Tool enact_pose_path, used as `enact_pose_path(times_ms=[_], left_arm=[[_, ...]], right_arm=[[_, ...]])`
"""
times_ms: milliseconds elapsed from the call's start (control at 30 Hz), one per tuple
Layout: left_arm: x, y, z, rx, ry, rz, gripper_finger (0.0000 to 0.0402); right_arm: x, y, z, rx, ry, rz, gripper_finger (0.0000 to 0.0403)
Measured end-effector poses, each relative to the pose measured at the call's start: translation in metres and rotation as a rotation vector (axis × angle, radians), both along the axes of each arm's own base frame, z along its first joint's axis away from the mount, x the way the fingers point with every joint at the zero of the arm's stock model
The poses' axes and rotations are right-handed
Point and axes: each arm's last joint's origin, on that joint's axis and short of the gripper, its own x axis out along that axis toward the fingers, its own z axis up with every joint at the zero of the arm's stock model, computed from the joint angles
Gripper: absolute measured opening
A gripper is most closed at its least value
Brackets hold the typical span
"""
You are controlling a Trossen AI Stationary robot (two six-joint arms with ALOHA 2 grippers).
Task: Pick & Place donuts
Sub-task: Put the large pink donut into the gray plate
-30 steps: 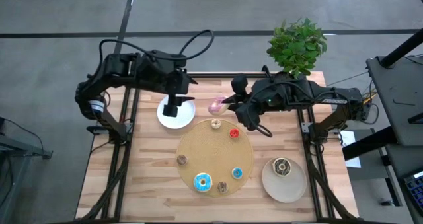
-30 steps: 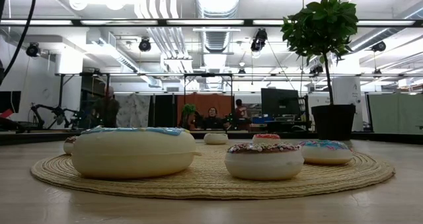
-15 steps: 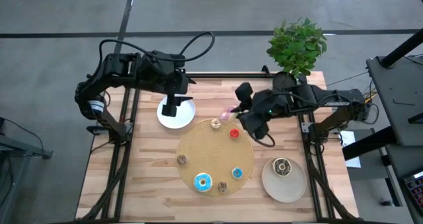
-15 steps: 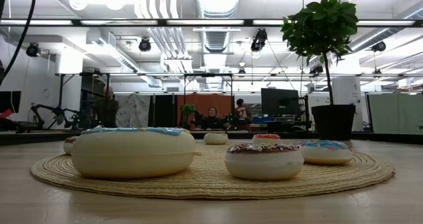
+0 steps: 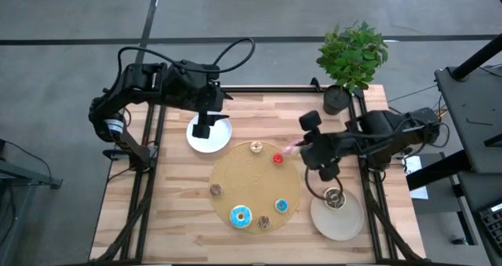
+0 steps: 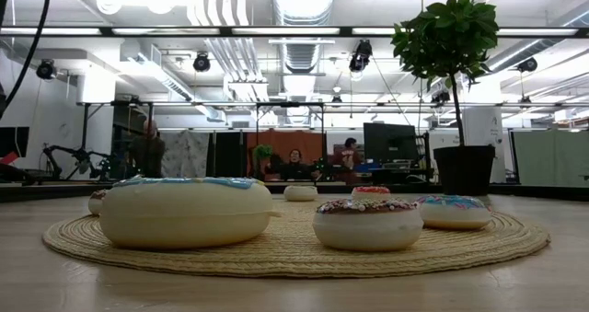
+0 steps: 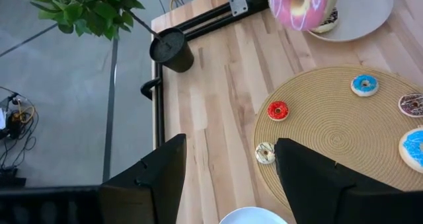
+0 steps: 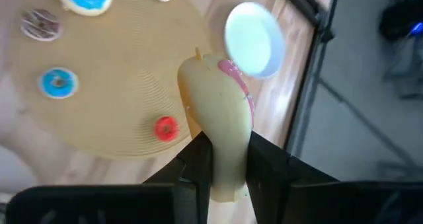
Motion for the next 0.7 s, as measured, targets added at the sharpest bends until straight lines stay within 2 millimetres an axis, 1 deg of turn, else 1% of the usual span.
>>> enact_pose_path(times_ms=[367, 700], left_arm=[[0.001, 0.0, 0.0, 0.0, 0.001, 0.0, 0.0202], [0.001, 0.0, 0.0, 0.001, 0.002, 0.0, 0.0202]], right_arm=[[-0.026, 0.023, -0.006, 0.127, 0.104, -0.18, 0.0064], [-0.036, 0.045, -0.009, 0.247, 0.089, -0.256, 0.0063]])
